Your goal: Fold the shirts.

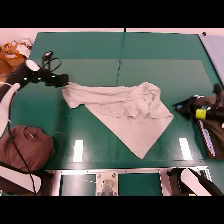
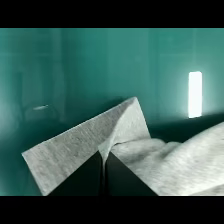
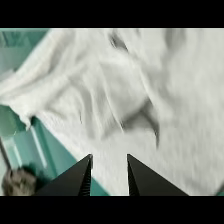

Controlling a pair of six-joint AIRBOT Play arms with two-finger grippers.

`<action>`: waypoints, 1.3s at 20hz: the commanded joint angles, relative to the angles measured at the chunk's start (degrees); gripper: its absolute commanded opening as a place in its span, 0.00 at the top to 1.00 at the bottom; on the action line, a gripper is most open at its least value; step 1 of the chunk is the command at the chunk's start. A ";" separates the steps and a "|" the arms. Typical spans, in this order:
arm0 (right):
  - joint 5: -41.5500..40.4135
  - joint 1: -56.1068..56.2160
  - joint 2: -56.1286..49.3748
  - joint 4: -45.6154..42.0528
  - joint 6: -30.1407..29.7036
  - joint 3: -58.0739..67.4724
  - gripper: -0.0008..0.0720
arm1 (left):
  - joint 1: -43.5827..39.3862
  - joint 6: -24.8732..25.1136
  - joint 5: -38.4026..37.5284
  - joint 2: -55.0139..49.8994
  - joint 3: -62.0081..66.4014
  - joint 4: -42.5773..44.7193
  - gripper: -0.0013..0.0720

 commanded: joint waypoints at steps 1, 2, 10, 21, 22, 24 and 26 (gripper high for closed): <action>3.50 3.61 6.86 -0.02 3.89 -12.26 0.62 | 4.22 1.77 -4.94 -0.04 0.11 -0.31 0.95; 3.67 6.08 8.15 -0.04 5.49 -15.58 0.62 | 4.13 2.49 -4.92 -0.04 0.11 -0.31 0.95; -0.70 25.31 8.74 -8.24 20.90 -25.27 0.61 | 4.07 2.51 -7.34 -0.04 0.11 -0.24 0.95; -24.70 35.76 8.70 5.09 19.39 -28.94 0.51 | 4.04 2.32 -8.48 -0.02 0.11 -0.33 0.95; -27.96 38.60 8.52 8.55 18.27 -28.89 0.53 | 4.04 2.32 -8.48 -0.02 0.13 -0.33 0.95; -31.58 43.17 7.32 14.40 13.44 -28.83 0.90 | 4.07 2.32 -8.44 -0.02 0.13 -0.31 0.95; -31.43 43.17 6.78 14.01 11.30 -28.06 0.97 | 4.11 2.32 -8.48 0.02 0.20 -0.31 0.83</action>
